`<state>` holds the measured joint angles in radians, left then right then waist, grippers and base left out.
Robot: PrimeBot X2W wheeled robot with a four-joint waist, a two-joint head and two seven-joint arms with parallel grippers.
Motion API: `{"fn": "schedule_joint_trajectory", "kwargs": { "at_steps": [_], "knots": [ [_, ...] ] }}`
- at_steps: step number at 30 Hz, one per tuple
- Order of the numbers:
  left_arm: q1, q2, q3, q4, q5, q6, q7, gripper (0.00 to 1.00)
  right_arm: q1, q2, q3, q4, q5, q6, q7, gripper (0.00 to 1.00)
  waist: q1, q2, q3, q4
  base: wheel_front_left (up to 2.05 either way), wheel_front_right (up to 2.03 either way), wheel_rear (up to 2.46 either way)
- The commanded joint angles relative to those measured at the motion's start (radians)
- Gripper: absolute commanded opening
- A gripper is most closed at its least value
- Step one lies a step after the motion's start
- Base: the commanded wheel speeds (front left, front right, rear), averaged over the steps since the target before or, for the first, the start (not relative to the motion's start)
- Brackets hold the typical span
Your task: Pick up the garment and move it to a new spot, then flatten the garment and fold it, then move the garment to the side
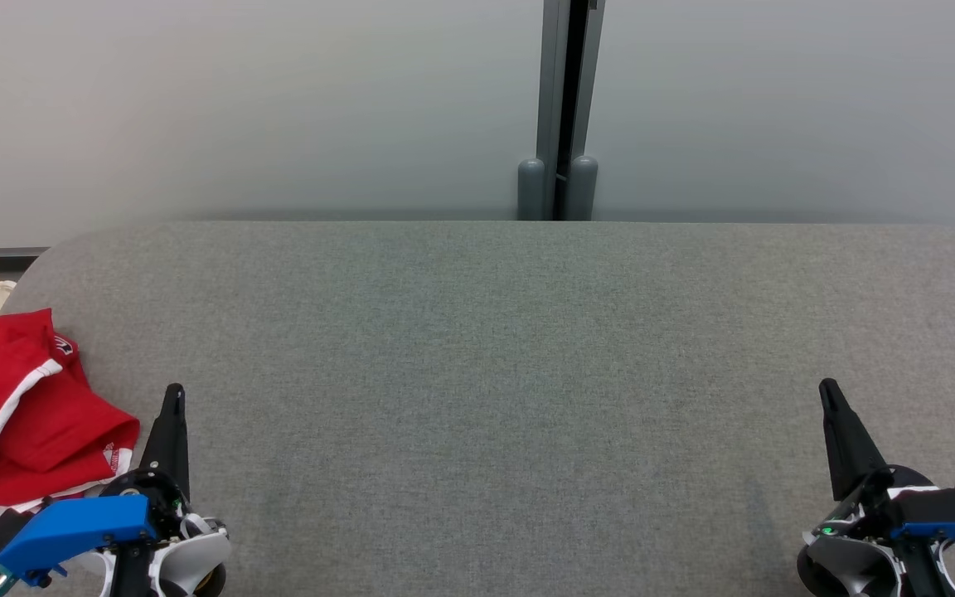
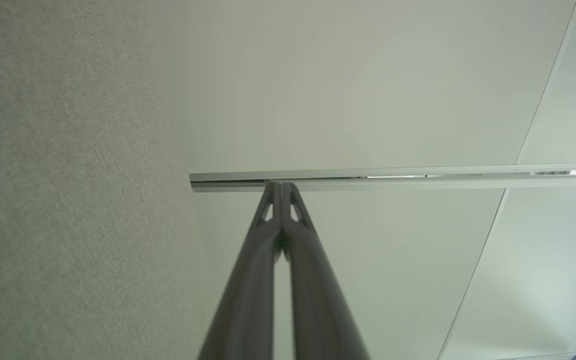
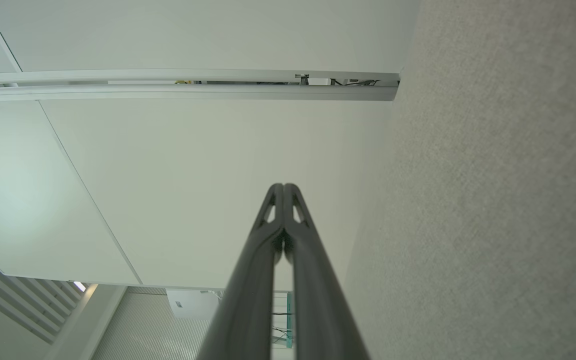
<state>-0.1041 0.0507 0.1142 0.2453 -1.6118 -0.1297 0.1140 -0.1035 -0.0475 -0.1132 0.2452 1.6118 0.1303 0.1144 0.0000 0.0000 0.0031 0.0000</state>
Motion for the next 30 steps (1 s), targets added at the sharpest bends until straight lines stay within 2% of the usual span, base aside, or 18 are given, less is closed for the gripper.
{"fn": "schedule_joint_trajectory", "kwargs": {
  "at_steps": [1, 30],
  "knots": [
    [-0.01, -0.001, 0.001, -0.005, -0.002, -0.002, 0.003, 0.0, -0.011, -0.006, -0.002, -0.003, 0.002, 0.001, 0.002, 0.0, 0.0, 0.0, 0.0, 0.0, 0.0, 0.0, 0.0],
    [-0.01, -0.001, 0.001, -0.005, -0.002, -0.002, 0.003, 0.0, -0.011, -0.006, -0.002, -0.003, 0.002, 0.001, 0.002, 0.0, 0.0, 0.0, 0.0, 0.0, 0.0, 0.0, 0.0]
  ]
}}
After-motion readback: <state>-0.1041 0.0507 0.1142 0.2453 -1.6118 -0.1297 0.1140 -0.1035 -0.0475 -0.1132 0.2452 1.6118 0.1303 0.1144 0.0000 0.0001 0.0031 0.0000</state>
